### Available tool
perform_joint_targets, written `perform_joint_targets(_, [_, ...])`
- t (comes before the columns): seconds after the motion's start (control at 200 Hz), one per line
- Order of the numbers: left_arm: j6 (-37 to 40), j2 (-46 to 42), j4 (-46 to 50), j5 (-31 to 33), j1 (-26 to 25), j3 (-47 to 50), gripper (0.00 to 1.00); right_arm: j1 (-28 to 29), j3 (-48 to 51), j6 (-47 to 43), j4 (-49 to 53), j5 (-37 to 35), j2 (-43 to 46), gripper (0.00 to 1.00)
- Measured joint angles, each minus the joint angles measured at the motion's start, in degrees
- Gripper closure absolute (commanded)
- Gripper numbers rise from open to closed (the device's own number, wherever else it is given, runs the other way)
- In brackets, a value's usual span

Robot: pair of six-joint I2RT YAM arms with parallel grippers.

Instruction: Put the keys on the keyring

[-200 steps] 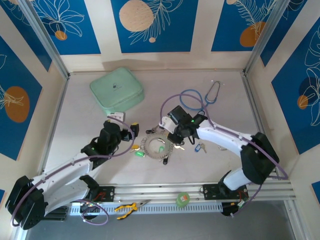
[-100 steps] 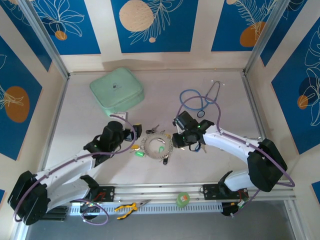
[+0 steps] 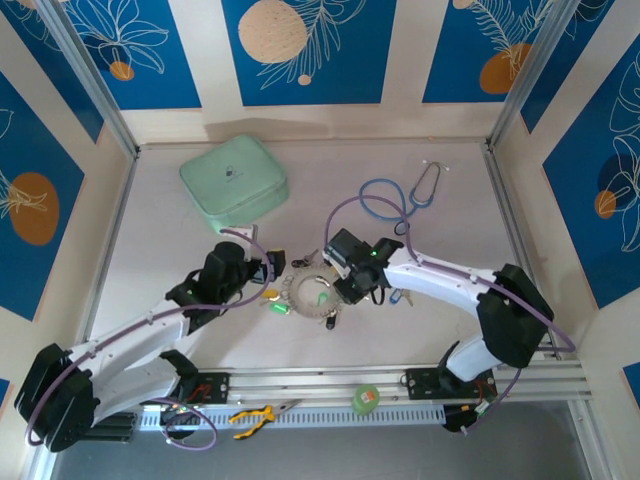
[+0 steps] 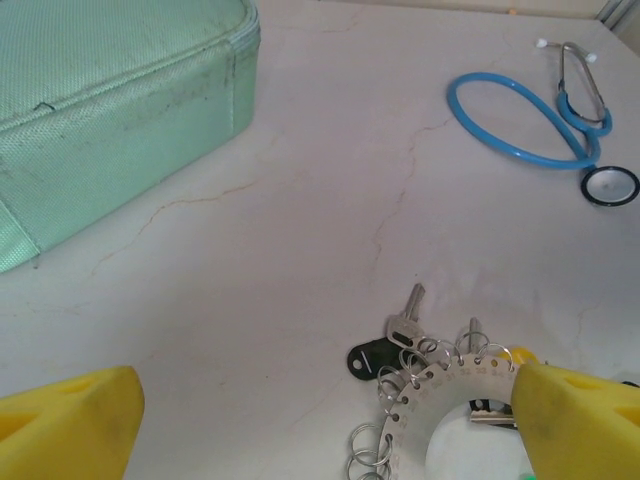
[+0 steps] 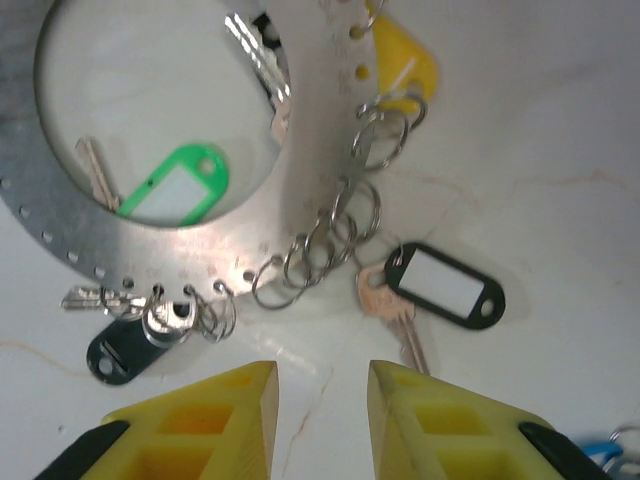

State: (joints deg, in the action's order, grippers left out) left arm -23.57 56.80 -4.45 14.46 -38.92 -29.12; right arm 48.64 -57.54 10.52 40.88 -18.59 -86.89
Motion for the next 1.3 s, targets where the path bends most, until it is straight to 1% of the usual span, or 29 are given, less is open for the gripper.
perform_joint_targets(0.155, [-0.2,-2.4,1.6,0.7,0.0,0.0,0.07,0.2,-4.2,0.9,1.6,-0.3,-5.6,0.71])
perform_joint_targets(0.29, [-0.9,-4.1,3.5,1.2,0.0,0.5,0.07,0.1,-5.4,3.2,2.8,-0.3,-8.6,0.74])
perform_joint_targets(0.57, [-2.5,-4.5,5.4,1.4,0.0,2.9,0.07,0.0,-5.5,8.5,6.1,0.0,-10.5,0.72])
perform_joint_targets(0.75, [-3.0,-4.1,5.3,1.4,0.0,3.0,0.07,0.0,-7.3,10.6,6.6,1.7,-12.2,0.7])
perform_joint_targets(0.995, [-3.0,-3.7,5.4,1.4,0.0,3.0,0.08,0.8,-9.2,11.2,6.2,4.0,-14.5,0.69])
perform_joint_targets(1.3, [-3.0,-3.6,5.3,1.4,0.0,3.0,0.08,0.9,-9.6,11.2,6.4,4.0,-16.0,0.7])
